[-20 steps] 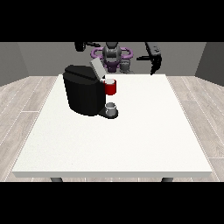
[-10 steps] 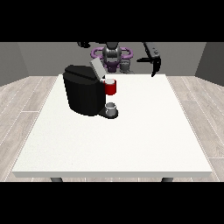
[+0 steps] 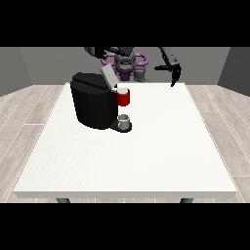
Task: Insert the coffee pod into the coffee machine and close the lid
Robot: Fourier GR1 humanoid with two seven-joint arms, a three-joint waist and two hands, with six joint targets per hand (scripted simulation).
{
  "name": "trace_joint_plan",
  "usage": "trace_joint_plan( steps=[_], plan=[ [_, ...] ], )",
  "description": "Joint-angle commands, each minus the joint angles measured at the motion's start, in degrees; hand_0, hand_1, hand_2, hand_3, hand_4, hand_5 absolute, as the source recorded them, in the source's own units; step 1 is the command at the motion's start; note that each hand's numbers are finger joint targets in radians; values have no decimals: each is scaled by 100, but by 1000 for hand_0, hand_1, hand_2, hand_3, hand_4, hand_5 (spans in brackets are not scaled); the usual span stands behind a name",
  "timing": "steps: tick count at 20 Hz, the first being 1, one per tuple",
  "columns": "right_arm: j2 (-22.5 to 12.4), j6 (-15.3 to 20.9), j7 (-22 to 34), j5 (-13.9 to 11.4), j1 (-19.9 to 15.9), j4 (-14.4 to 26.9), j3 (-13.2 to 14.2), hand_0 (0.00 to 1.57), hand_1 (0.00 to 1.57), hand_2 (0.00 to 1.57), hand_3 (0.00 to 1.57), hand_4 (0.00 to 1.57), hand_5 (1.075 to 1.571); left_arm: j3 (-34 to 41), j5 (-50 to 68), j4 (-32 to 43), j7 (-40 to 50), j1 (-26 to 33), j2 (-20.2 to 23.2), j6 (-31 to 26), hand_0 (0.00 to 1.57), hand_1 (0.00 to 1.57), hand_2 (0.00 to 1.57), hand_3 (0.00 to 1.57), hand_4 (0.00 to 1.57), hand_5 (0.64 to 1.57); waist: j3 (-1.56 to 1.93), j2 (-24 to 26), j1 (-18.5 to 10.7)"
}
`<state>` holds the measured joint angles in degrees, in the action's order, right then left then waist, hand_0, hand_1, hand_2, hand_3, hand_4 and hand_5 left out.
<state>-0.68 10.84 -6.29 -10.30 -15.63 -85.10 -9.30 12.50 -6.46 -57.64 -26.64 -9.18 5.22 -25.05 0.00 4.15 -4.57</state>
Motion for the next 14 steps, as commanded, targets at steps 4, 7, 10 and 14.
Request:
trace_joint_plan(
  steps=[4, 7, 10, 14],
  plan=[
    [-47, 32, 275, -6, -692, 591, 525, 0, 0, 0, 0, 353, 1571, -283, 124, -821, 142, 326, -44, -34, 0, 0, 0, 0, 233, 1571, 1, -220, -223],
    [-364, -177, -316, 238, -692, 970, 959, 0, 0, 0, 0, 395, 1571, -356, 226, -1190, 403, 461, 54, -236, 0, 0, 0, 0, 284, 1571, 3, -344, -356],
    [-271, 158, -88, 26, -1156, 1238, 1053, 0, 0, 0, 0, 362, 1571, -377, 110, -1155, 149, 403, -86, 147, 0, 0, 0, 0, 357, 1571, 1, -550, -279],
    [-433, -136, -197, 372, -1255, 1440, 1341, 0, 0, 0, 0, 406, 1571, -361, 132, -1055, -445, 862, 63, -61, 0, 0, 0, 0, 306, 1571, 1, -634, -379]
  ],
)
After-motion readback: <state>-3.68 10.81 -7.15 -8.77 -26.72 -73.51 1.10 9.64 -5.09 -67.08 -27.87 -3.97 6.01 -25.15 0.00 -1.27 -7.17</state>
